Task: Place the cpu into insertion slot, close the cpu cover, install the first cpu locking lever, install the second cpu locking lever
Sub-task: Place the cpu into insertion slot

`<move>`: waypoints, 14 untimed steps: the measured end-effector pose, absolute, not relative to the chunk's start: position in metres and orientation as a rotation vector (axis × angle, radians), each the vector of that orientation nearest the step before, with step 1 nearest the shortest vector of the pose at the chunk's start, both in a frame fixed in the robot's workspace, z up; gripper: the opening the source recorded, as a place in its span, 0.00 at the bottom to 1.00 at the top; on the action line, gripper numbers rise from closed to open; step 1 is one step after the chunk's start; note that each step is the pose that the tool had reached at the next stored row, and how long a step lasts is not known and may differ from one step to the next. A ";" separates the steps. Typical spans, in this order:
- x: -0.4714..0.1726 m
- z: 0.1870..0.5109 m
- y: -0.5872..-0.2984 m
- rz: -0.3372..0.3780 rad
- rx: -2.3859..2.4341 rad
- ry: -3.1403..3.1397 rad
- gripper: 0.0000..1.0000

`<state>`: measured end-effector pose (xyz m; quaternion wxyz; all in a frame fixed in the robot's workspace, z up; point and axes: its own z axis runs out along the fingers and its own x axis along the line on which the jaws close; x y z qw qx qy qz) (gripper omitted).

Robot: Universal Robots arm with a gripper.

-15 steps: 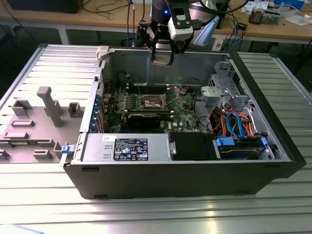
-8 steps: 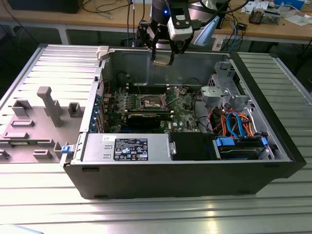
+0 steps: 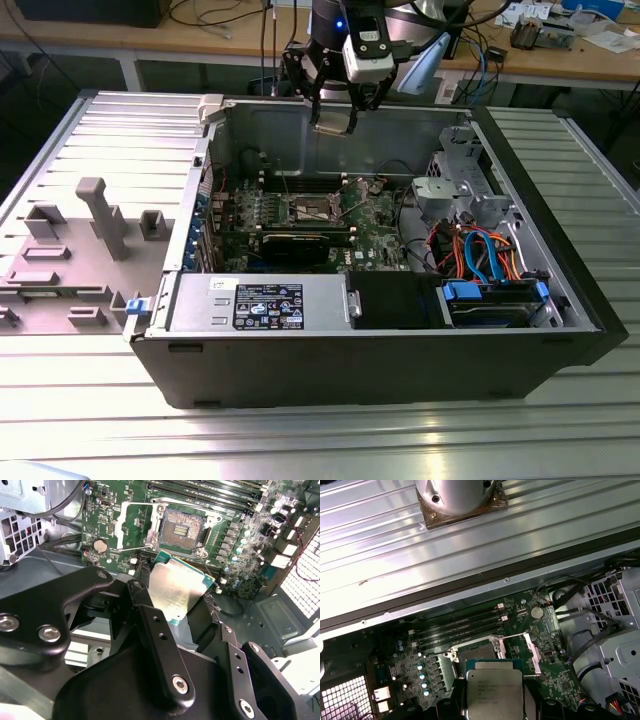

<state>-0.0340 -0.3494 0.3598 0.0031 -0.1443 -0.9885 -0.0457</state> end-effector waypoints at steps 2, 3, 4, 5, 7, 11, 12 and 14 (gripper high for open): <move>-0.034 0.360 -0.349 -0.143 -0.453 -3.099 0.55; -0.034 0.360 -0.349 -0.143 -0.453 -3.099 0.55; -0.034 0.360 -0.349 -0.143 -0.453 -3.099 0.55; -0.034 0.360 -0.349 -0.143 -0.453 -3.099 0.55; -0.034 0.360 -0.349 -0.143 -0.453 -3.099 0.55; -0.034 0.360 -0.349 -0.143 -0.453 -3.099 0.55; -0.034 0.360 -0.349 -0.143 -0.454 -3.099 0.55; -0.034 0.360 -0.349 -0.143 -0.472 -3.097 0.55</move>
